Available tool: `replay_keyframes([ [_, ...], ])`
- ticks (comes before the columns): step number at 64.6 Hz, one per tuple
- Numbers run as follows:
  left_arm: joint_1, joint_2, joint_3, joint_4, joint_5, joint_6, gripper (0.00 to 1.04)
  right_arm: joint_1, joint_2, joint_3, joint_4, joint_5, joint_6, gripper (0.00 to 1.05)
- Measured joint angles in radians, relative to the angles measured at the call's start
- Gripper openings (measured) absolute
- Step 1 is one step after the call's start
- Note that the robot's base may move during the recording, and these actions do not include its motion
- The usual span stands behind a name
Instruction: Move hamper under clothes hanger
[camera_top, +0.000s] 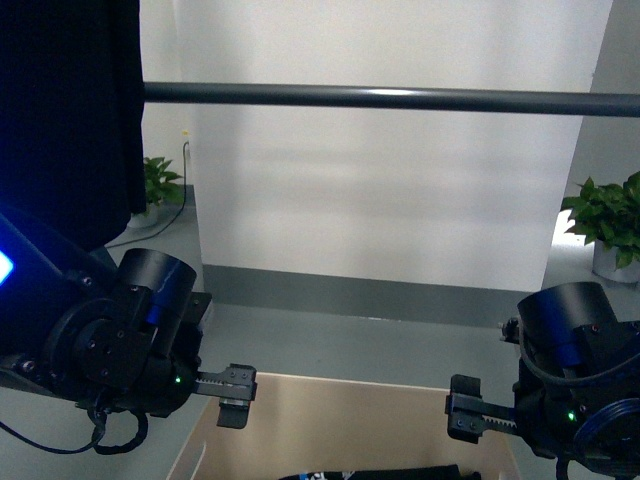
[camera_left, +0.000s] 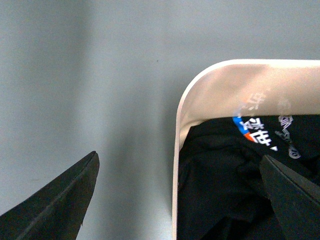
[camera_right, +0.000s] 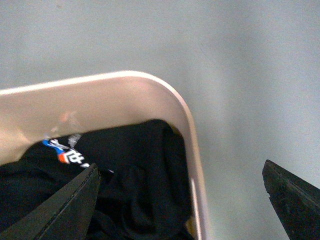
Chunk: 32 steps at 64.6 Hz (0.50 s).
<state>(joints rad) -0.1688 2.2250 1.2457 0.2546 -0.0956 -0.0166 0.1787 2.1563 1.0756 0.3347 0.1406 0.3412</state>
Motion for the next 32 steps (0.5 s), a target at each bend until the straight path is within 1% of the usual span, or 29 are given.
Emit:
replay_keyframes([
  [6, 0.014, -0.092, -0.064, 0.063, 0.023, 0.012, 0.98, 0.015, -0.073, -0.04, 0.029, 0.006, 0.004, 0.97],
  [20, 0.06, -0.331, -0.241, 0.171, 0.093, 0.003, 0.98, 0.061, -0.269, -0.193, 0.161, 0.101, -0.031, 0.97],
  [25, 0.081, -0.439, -0.322, 0.197, 0.128, -0.019, 0.98, 0.092, -0.371, -0.28, 0.232, 0.124, -0.045, 0.97],
  [28, 0.092, -0.502, -0.369, 0.214, 0.148, -0.035, 0.98, 0.104, -0.41, -0.312, 0.249, 0.128, -0.042, 0.97],
  [32, 0.104, -0.583, -0.431, 0.24, 0.169, -0.05, 0.98, 0.134, -0.486, -0.375, 0.287, 0.167, -0.042, 0.97],
])
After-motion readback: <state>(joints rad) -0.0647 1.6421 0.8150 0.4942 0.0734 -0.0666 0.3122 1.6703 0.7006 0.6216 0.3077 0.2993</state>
